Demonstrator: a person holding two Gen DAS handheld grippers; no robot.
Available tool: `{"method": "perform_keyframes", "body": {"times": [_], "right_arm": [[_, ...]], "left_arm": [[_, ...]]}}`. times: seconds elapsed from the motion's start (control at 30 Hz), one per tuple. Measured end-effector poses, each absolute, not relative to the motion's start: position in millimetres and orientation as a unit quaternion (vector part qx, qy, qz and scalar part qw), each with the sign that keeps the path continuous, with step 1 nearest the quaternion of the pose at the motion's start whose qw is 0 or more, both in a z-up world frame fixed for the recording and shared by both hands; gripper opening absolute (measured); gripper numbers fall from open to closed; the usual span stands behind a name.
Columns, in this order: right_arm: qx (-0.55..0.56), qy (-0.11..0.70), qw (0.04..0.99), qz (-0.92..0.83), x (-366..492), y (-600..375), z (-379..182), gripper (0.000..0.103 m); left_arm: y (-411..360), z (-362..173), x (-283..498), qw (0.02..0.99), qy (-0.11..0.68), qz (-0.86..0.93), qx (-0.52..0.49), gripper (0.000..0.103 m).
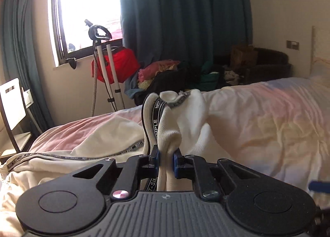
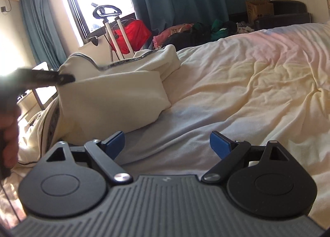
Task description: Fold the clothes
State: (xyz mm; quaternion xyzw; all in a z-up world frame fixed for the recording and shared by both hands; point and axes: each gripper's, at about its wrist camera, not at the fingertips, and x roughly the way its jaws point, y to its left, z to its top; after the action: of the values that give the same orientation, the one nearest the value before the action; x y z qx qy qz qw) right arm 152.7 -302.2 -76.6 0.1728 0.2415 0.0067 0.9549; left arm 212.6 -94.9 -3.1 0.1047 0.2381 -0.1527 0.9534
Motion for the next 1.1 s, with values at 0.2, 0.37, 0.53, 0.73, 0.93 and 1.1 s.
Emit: {"method": "perform_keyframes", "body": {"times": [0.2,0.37,0.53,0.73,0.93,1.1], "right_arm": [[0.218,0.232,0.948,0.026,140,-308,-72,0.091],[0.215,0.235,0.947,0.035,132,-304,-71,0.091],[0.231,0.225,0.944,0.072,133,-298,-73,0.080],[0.299,0.259,0.915,0.075,161,-303,-92,0.073],[0.388,0.263,0.883,0.035,246,-340,-102,0.070],[0.389,0.281,0.877,-0.004,331,-362,-116,0.065]], "left_arm": [[-62,-79,140,0.931,0.316,-0.180,0.023,0.010],[-49,-90,137,0.934,0.305,-0.182,-0.031,0.009],[-34,-96,137,0.924,0.309,-0.204,-0.094,0.010],[-32,-102,140,0.916,0.323,-0.209,-0.110,0.010],[-29,-117,146,0.907,0.335,-0.220,-0.133,0.011],[-16,-128,154,0.889,0.342,-0.230,-0.200,0.011]]}}
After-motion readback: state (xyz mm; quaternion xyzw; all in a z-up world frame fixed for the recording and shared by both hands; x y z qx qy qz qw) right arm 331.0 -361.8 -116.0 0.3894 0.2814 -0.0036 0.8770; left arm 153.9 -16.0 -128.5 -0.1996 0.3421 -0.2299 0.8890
